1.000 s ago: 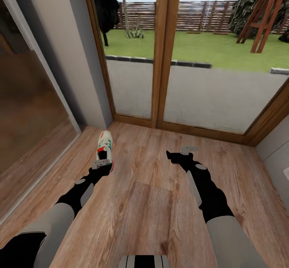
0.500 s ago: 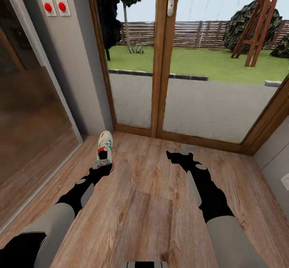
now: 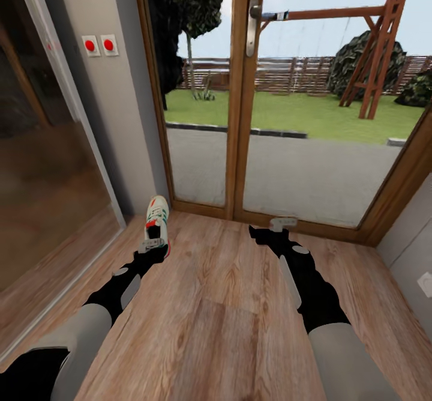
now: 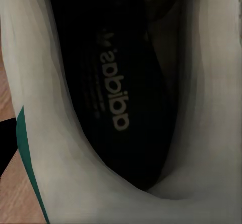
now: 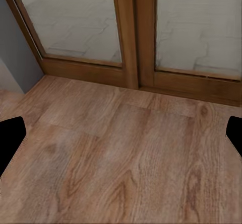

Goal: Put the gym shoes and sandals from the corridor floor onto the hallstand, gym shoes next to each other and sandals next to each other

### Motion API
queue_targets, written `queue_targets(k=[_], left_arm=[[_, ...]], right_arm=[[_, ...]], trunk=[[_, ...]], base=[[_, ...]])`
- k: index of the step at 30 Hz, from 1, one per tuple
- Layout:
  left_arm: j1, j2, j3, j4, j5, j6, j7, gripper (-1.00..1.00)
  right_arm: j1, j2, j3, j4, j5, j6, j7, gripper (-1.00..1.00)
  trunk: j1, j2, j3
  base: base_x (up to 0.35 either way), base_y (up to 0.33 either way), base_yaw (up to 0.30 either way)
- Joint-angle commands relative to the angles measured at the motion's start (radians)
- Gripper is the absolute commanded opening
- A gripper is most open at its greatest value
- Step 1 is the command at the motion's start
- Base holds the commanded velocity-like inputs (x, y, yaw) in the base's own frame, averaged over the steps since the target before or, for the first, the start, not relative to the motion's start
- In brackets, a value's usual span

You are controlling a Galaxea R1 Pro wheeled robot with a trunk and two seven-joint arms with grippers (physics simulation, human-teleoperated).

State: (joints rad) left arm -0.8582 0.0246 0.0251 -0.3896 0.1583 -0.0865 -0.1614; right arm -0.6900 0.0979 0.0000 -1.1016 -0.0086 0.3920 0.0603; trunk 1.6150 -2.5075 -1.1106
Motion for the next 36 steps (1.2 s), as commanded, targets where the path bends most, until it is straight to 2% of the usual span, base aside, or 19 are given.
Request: queue_targets(k=[1,20,32,36], left_arm=[[-0.001,0.000,0.003,0.002,0.009,-0.001,-0.007,-1.00],[-0.001,0.000,0.003,0.002,0.009,-0.001,-0.007,-1.00],[-0.001,-0.001,0.003,0.002,0.009,0.000,-0.007,-1.00],[0.000,-0.002,0.003,0.003,0.009,0.000,-0.007,-1.00]], right_arm=[[0.000,0.000,-0.001,-0.001,-0.001,0.005,0.003,1.00],[0.000,0.000,-0.002,-0.001,-0.001,0.005,0.003,1.00],[0.000,0.000,-0.001,-0.001,-0.001,0.005,0.003,1.00],[0.000,-0.001,-0.002,-0.003,-0.001,0.005,0.003,1.00]], trunk=[[-0.001,0.000,0.005],[-0.009,0.004,0.110],[-0.009,0.004,0.129],[-0.009,0.004,0.132]], base=[[0.000,0.000,0.000],[0.000,0.000,0.000],[-0.001,0.000,0.000],[-0.200,-0.112,0.000]])
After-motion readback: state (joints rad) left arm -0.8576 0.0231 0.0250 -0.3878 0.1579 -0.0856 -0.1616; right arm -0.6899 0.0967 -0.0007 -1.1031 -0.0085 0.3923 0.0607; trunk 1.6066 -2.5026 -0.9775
